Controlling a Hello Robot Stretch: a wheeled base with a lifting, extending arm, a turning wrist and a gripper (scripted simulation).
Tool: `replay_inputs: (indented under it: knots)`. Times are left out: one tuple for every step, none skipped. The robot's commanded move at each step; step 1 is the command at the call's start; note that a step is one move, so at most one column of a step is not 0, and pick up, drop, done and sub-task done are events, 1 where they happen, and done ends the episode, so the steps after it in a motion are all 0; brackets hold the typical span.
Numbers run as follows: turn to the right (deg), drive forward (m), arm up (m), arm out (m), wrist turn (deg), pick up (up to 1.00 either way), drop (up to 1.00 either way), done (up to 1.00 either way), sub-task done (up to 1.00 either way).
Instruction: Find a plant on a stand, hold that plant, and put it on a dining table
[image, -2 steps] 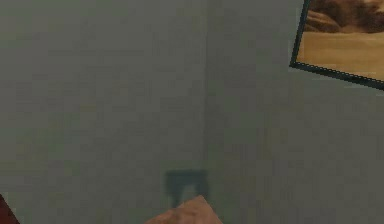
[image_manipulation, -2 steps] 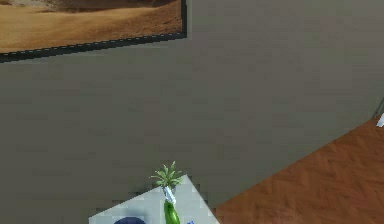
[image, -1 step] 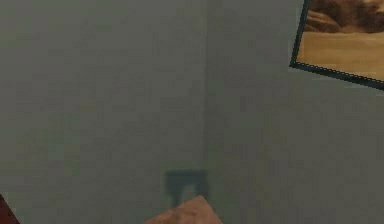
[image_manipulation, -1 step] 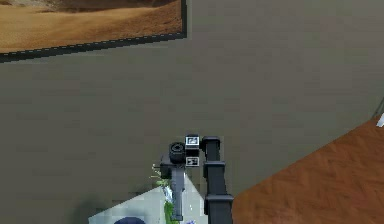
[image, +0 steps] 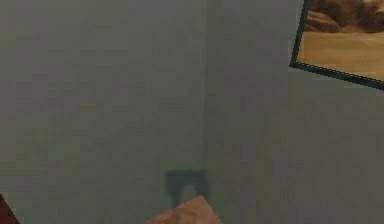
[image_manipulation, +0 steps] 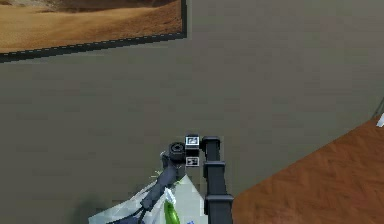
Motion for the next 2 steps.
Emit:
replay_inputs:
  knots:
    - [0.0,0.00,0.00,0.00,45.0,0.00,0.00,0.00,0.00]
    - [0.0,0.00,0.00,0.00,45.0,0.00,0.00,0.00,0.00]
